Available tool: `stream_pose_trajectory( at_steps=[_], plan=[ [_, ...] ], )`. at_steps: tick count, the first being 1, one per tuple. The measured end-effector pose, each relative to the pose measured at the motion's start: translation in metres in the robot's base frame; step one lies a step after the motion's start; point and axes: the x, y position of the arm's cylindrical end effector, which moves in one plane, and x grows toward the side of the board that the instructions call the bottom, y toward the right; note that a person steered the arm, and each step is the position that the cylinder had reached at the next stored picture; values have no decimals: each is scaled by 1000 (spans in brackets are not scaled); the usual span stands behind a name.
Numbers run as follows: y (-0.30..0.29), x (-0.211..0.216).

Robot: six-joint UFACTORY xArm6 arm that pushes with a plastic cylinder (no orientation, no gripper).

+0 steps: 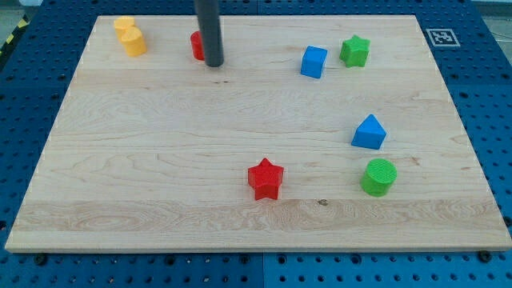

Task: Push the red circle into the yellow blocks

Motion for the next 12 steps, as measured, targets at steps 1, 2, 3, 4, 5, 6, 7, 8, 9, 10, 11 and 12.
stream_pose_trajectory(
  at_steps=[1,2,3,4,5,6,7,8,9,10,11,12],
  plan=[
    [-22,-28],
    [-52,-39],
    [-43,-54],
    [-6,-66],
    [-44,-69],
    [-74,-73],
    [-88,-82],
    [-106,-82],
    [-106,-82],
    [-88,-63],
    [-88,-63],
    [-88,-62]
  ],
)
